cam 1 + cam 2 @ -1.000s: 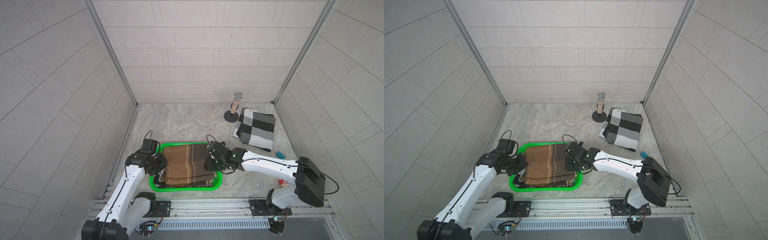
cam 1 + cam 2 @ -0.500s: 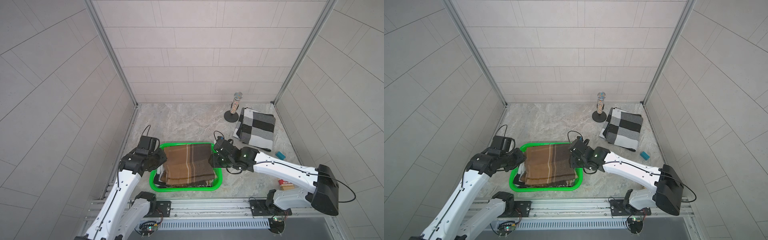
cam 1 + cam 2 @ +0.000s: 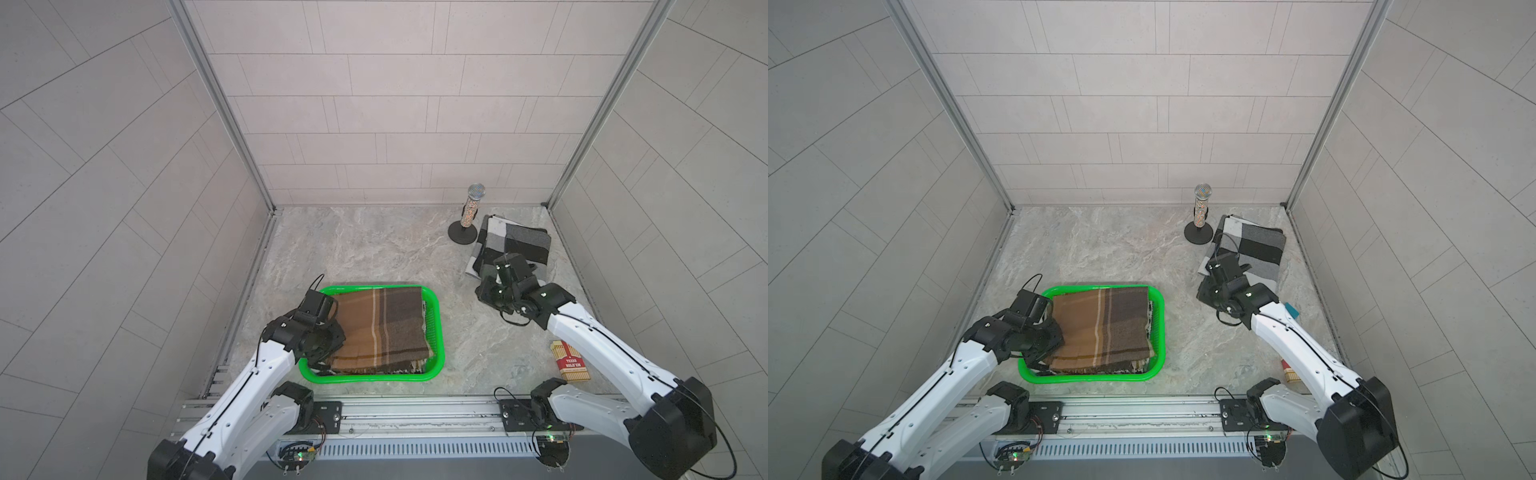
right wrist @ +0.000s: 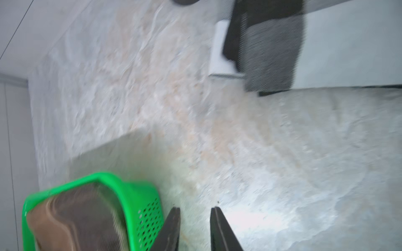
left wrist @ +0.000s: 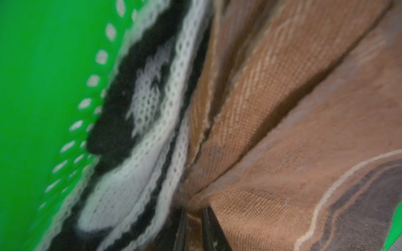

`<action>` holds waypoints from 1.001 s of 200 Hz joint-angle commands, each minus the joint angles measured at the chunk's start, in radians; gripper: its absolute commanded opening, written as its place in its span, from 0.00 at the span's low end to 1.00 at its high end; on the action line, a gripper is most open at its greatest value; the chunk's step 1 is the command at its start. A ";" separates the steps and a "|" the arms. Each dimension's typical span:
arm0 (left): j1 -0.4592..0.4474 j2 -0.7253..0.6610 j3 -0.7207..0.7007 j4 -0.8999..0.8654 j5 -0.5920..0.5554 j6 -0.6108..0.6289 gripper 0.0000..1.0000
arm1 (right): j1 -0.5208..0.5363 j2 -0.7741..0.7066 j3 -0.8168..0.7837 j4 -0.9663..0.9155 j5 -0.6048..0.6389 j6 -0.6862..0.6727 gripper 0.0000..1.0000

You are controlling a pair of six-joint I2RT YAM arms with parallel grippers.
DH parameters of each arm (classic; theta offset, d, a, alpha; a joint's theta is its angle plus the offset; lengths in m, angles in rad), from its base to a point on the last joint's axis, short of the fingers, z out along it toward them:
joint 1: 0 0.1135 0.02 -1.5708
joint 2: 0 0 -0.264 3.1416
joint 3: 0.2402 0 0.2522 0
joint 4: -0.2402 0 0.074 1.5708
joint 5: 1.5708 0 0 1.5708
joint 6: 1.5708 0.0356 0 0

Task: Put the folded scarf in the basket
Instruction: Place the scarf in the basket, then move the scarf to the center of the board.

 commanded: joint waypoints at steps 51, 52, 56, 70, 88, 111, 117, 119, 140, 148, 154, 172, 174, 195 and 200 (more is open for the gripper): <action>-0.001 -0.043 0.201 -0.006 -0.095 -0.001 0.29 | -0.334 0.440 0.292 0.088 -0.212 -0.117 0.29; -0.001 -0.041 0.205 -0.004 -0.094 0.000 0.29 | -0.336 0.448 0.292 0.088 -0.213 -0.118 0.29; 0.000 -0.037 0.215 0.000 -0.088 0.002 0.29 | -0.343 0.472 0.311 0.088 -0.212 -0.119 0.29; 0.000 -0.013 0.254 0.025 -0.053 0.020 0.29 | -0.365 0.565 0.377 0.088 -0.220 -0.122 0.29; 0.000 0.030 0.291 0.070 0.004 0.044 0.29 | -0.391 0.677 0.457 0.081 -0.243 -0.112 0.29; -0.003 0.086 0.307 0.137 0.076 0.048 0.28 | -0.404 0.783 0.529 0.077 -0.249 -0.095 0.29; -0.005 0.098 0.312 0.149 0.089 0.050 0.28 | -0.406 0.805 0.541 0.078 -0.248 -0.094 0.29; -0.007 0.100 0.313 0.151 0.093 0.050 0.28 | -0.405 0.811 0.544 0.078 -0.247 -0.094 0.29; -0.012 0.117 0.319 0.175 0.105 0.058 0.28 | -0.404 0.879 0.576 0.056 -0.246 -0.102 0.29; -0.012 0.118 0.316 0.177 0.107 0.062 0.28 | -0.405 0.897 0.578 0.047 -0.249 -0.108 0.29; -0.013 0.119 0.313 0.181 0.108 0.064 0.28 | -0.400 0.904 0.576 0.041 -0.249 -0.114 0.29; -0.013 0.120 0.299 0.191 0.111 0.063 0.28 | -0.385 0.893 0.537 0.035 -0.238 -0.121 0.29; -0.012 0.120 0.297 0.191 0.112 0.063 0.28 | -0.383 0.888 0.529 0.035 -0.237 -0.122 0.29; -0.012 0.123 0.285 0.207 0.116 0.057 0.28 | -0.354 0.821 0.429 0.058 -0.211 -0.114 0.29; -0.012 0.123 0.285 0.208 0.115 0.057 0.28 | -0.347 0.802 0.400 0.068 -0.208 -0.109 0.29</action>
